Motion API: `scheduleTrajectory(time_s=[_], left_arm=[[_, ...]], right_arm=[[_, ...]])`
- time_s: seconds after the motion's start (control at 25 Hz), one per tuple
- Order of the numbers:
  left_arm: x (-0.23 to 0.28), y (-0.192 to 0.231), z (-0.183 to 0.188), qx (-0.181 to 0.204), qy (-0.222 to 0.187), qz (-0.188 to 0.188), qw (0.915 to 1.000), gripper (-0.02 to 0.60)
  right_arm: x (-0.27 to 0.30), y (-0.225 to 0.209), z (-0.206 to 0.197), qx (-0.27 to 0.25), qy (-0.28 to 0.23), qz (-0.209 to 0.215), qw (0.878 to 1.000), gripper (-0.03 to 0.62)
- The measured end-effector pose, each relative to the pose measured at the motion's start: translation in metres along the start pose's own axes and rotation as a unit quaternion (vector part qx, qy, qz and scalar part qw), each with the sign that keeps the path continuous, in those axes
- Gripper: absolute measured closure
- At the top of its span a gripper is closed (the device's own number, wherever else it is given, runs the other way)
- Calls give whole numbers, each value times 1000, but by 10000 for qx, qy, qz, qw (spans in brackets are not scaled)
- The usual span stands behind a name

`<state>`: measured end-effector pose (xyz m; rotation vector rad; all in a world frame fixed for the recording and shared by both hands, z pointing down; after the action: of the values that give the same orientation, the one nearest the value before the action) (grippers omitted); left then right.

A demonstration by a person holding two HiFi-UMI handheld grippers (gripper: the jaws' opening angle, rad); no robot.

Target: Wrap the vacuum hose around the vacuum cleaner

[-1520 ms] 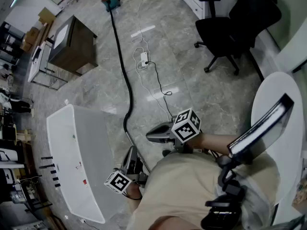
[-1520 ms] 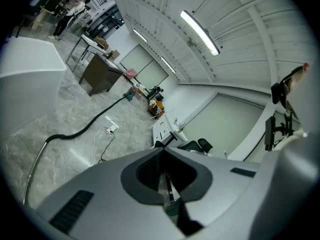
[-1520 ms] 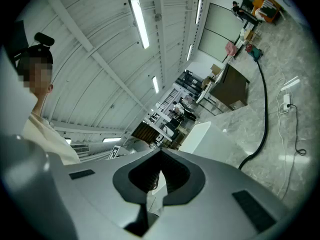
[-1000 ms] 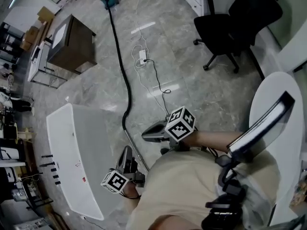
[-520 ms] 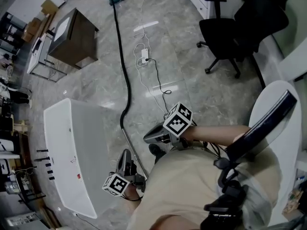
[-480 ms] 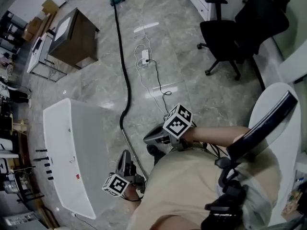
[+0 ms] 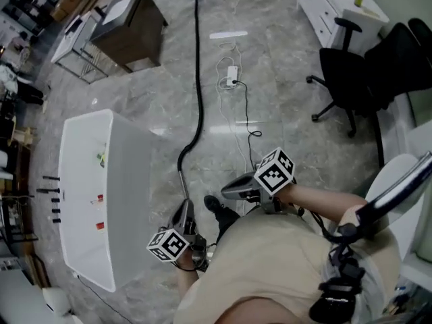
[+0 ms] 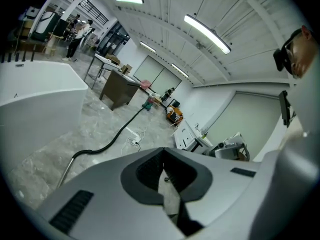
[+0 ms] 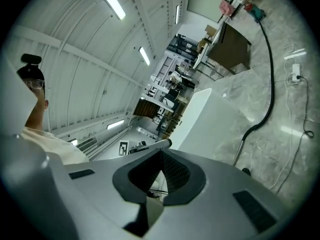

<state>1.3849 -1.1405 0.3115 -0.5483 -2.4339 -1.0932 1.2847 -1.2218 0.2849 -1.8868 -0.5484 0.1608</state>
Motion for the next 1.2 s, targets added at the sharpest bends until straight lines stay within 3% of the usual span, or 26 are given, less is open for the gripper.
scheduleTrajectory(time_s=[0.08, 0.24, 0.44, 0.68, 0.84, 1.0, 1.12, 1.2], left_arm=[[-8, 26, 2, -47, -62, 82, 9999, 577], [-15, 98, 30, -112, 150, 51, 9998, 577], [-26, 214, 40, -511, 495, 480, 9963, 577], [-36, 351, -1, -630, 1315, 1479, 9782, 577], [-40, 395, -18, -645, 1541, 1934, 9668, 577], [-32, 431, -52, -541, 1975, 2422, 9484, 577], [-16, 453, -81, -445, 2271, 2671, 9355, 577], [-10, 463, -108, -585, 2431, 2764, 9279, 577]], right_arm=[[17, -5, 4, 141, -8, -16, 9999, 589], [76, -12, 54, 383, -624, 199, 9971, 589], [151, -34, 115, 587, -761, 84, 9953, 589], [235, -56, 114, 609, 406, -134, 9972, 589], [259, -67, 115, 517, 843, -119, 9950, 589], [274, -89, 105, 499, 1322, -33, 9900, 589], [271, -109, 92, 185, 2026, -109, 9790, 589], [262, -124, 82, 17, 2390, -202, 9708, 589]])
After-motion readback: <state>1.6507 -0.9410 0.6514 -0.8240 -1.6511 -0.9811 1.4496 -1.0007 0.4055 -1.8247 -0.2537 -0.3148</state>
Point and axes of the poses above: the fingertips, and each gripper's own axes: x forward along the fingers, y to its left, z out of its top, the point moved 1 cm from there along -x, backward along the fingers, and after that the axes turned 6 degrees about y, right-handed, at the moved point
